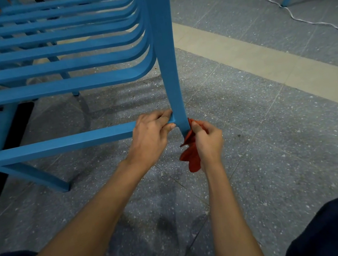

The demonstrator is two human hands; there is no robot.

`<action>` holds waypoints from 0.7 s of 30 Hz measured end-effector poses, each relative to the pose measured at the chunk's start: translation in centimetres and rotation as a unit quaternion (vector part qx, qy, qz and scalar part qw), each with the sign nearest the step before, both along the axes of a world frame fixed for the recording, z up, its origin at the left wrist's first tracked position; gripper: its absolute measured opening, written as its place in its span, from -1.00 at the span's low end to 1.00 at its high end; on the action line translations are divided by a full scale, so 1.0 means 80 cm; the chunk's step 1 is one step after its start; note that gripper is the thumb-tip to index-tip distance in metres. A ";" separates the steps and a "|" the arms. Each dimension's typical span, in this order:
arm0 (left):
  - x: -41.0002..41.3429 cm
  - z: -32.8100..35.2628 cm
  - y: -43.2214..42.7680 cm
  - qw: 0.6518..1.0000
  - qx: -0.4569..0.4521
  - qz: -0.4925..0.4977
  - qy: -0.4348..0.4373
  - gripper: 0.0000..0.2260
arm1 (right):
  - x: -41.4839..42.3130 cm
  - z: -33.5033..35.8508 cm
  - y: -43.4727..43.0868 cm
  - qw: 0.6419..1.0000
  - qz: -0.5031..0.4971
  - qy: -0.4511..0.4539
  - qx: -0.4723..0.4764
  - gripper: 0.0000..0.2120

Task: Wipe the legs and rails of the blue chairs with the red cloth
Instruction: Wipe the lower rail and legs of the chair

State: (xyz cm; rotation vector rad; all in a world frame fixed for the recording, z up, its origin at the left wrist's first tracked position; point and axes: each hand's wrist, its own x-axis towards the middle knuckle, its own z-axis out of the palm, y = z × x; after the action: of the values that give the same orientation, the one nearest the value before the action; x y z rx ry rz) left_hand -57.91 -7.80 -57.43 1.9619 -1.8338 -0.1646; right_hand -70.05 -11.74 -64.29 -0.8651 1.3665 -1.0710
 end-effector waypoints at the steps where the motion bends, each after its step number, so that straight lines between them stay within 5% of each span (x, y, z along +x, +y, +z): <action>1: 0.000 0.000 0.000 1.000 0.001 0.000 0.000 -0.66 | 0.001 0.006 0.003 1.000 -0.004 -0.008 -0.019 -0.83; 5: 0.001 -0.002 -0.001 1.000 0.004 0.000 -0.001 -0.66 | 0.000 -0.001 0.016 0.998 -0.031 -0.033 -0.047 -0.85; 12: -0.001 0.000 0.000 1.000 -0.004 -0.005 -0.005 -0.67 | -0.002 -0.016 0.002 0.995 -0.020 0.023 0.092 -0.86; 21: 0.000 -0.001 -0.001 1.000 -0.003 -0.002 -0.009 -0.67 | 0.006 0.036 0.000 0.995 -0.018 -0.078 -0.065 -0.81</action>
State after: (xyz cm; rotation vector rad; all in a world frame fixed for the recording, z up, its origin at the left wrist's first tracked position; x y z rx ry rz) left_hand -57.91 -7.85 -57.51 1.9637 -1.8472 -0.1429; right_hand -69.56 -11.78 -61.43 -0.8352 1.1952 -1.2402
